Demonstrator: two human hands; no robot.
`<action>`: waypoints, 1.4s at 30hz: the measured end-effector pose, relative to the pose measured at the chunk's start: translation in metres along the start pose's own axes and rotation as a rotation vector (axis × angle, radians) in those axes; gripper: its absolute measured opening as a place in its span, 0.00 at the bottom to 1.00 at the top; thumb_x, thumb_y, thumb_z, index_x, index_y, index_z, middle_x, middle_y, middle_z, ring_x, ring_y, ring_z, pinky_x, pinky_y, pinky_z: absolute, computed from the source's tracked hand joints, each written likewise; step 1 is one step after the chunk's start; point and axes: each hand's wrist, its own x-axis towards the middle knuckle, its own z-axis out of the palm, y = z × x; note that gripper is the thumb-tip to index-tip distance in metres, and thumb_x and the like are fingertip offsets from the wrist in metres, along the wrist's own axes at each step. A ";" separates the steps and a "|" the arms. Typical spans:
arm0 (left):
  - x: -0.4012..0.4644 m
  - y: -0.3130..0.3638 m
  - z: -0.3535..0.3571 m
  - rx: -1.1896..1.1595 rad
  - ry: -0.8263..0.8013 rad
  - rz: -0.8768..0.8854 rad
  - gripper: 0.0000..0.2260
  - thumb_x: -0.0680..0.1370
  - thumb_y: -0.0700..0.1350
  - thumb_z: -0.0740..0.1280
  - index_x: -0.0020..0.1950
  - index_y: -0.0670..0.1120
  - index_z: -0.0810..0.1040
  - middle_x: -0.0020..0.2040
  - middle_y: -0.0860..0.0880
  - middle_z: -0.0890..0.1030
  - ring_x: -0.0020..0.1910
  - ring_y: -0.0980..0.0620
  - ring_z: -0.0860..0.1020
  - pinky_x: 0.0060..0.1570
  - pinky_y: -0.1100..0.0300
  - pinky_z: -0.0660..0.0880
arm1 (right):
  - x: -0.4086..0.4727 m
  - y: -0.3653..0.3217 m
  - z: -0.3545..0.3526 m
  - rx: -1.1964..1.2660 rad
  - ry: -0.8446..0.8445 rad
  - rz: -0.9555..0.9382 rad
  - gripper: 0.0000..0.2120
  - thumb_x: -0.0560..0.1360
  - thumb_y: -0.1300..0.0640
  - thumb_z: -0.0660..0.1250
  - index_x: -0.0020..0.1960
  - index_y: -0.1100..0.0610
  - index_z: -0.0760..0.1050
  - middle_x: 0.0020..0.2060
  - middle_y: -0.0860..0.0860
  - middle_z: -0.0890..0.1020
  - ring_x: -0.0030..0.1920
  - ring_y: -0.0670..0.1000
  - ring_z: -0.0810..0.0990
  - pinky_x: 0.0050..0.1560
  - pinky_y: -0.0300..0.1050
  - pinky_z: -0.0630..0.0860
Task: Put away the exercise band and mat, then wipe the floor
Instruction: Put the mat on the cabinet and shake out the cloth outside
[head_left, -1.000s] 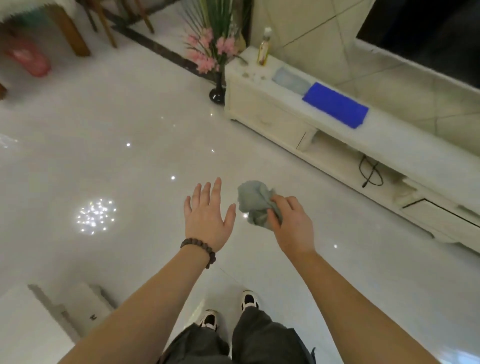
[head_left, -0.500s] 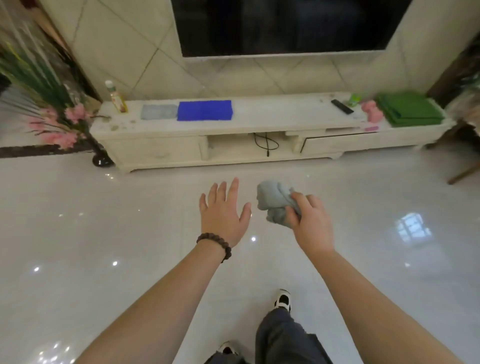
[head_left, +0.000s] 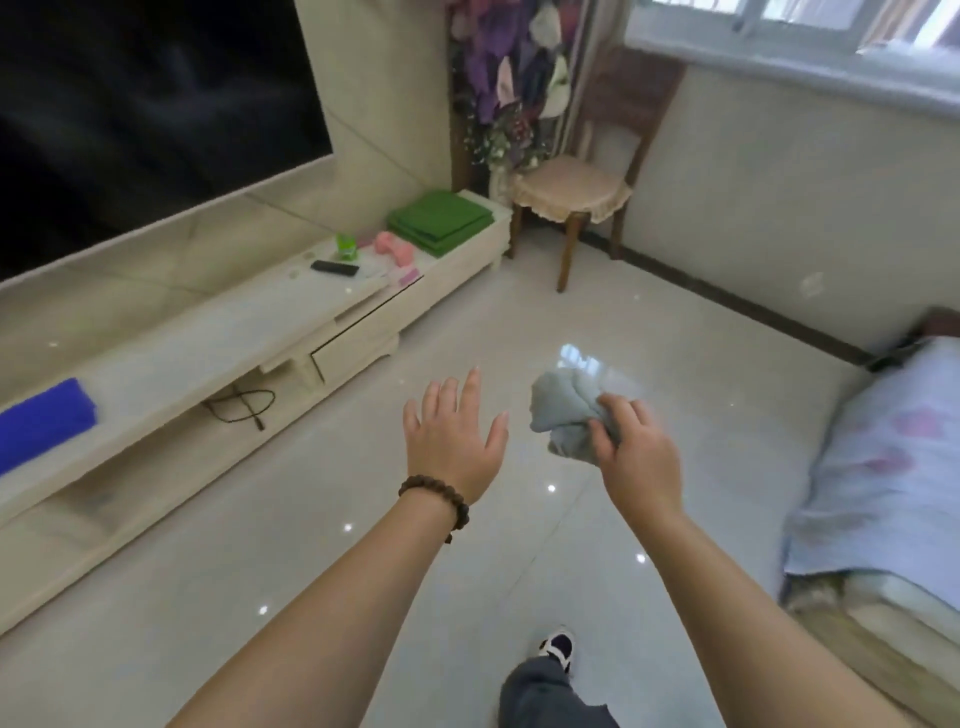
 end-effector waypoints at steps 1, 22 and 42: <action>0.023 0.020 0.008 0.008 -0.007 0.041 0.28 0.79 0.59 0.53 0.77 0.51 0.54 0.73 0.47 0.66 0.73 0.46 0.60 0.72 0.43 0.54 | 0.018 0.017 -0.007 -0.008 0.021 0.032 0.12 0.77 0.55 0.65 0.59 0.55 0.75 0.49 0.53 0.78 0.41 0.58 0.77 0.37 0.48 0.74; 0.452 0.314 0.140 -0.089 -0.076 0.452 0.28 0.79 0.60 0.54 0.77 0.53 0.54 0.74 0.48 0.65 0.74 0.48 0.59 0.73 0.44 0.53 | 0.389 0.259 -0.041 -0.180 0.287 0.303 0.11 0.76 0.55 0.65 0.58 0.55 0.75 0.48 0.54 0.77 0.42 0.55 0.76 0.42 0.51 0.76; 0.881 0.554 0.220 -0.067 -0.105 0.657 0.29 0.80 0.61 0.52 0.78 0.53 0.52 0.75 0.48 0.63 0.76 0.48 0.55 0.74 0.45 0.49 | 0.805 0.441 -0.071 -0.167 0.545 0.504 0.13 0.75 0.59 0.66 0.59 0.55 0.75 0.47 0.54 0.76 0.44 0.58 0.77 0.44 0.45 0.69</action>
